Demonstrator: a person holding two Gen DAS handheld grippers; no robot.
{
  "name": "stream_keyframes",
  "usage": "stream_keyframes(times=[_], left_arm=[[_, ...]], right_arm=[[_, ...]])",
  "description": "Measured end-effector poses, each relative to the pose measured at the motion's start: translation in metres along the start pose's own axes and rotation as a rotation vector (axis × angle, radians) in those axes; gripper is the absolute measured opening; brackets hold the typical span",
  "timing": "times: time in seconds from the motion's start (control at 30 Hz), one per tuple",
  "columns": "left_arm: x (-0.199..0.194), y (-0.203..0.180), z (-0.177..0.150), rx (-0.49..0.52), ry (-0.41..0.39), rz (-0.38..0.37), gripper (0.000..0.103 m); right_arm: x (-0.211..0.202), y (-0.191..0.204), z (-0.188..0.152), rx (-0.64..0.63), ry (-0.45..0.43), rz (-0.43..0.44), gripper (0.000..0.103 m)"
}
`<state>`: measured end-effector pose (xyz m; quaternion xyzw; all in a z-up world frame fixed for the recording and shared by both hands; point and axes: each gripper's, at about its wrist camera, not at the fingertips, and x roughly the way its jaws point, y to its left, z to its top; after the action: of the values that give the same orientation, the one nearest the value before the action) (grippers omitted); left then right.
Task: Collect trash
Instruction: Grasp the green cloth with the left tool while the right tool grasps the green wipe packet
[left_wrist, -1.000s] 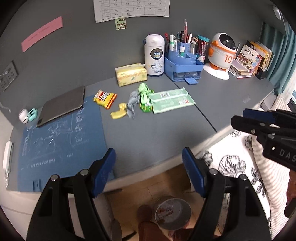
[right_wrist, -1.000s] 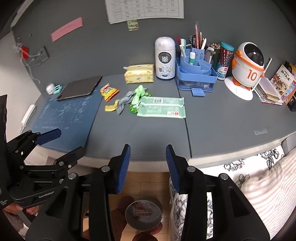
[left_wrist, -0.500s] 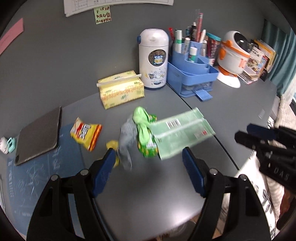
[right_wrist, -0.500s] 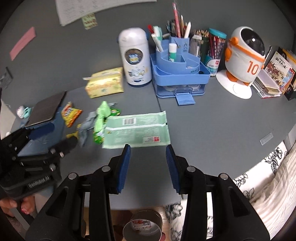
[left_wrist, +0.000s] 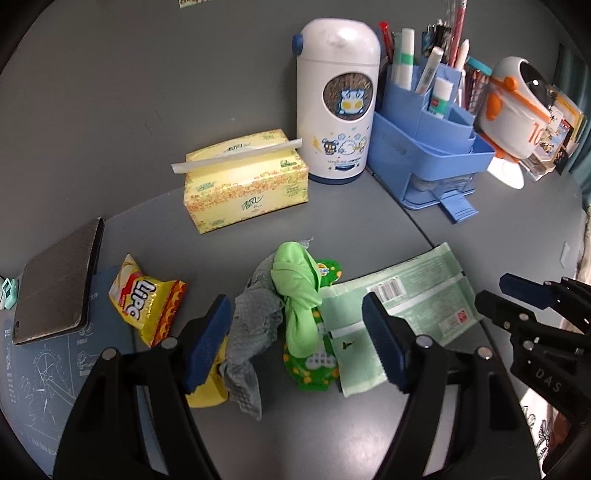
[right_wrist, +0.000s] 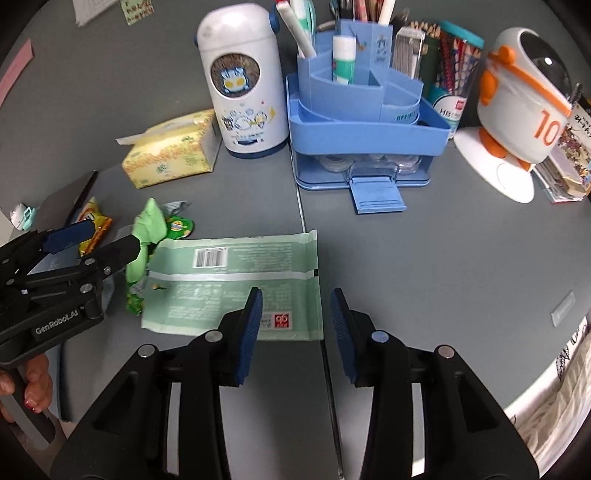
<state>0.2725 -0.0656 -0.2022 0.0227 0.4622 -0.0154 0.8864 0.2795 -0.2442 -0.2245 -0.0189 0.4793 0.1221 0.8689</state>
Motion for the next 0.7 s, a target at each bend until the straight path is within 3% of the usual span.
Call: stream_keyframes(times=[0.23,0.37,0.5,0.63,0.7], left_arm=[[0.021,0.000,-0.003,-0.004,0.043,0.021,0.068],[0.030,-0.002,-0.005,0.013,0.043,0.047,0.062],[0.034,-0.006,-0.003,0.037,0.034,0.059,0.046],[0.035,-0.003,0.001,0.012,0.043,0.011,0.022],[0.036,-0.001,0.002,-0.002,0.047,0.001,0.020]], right_arm=[[0.023,-0.005,-0.001,0.000,0.028,0.024,0.033],[0.033,-0.012,-0.006,0.038,0.056,0.075,0.022],[0.036,-0.011,-0.009,0.044,0.059,0.104,0.006],[0.032,-0.007,-0.011,0.039,0.047,0.119,0.004],[0.027,-0.004,-0.011,0.038,0.038,0.127,0.000]])
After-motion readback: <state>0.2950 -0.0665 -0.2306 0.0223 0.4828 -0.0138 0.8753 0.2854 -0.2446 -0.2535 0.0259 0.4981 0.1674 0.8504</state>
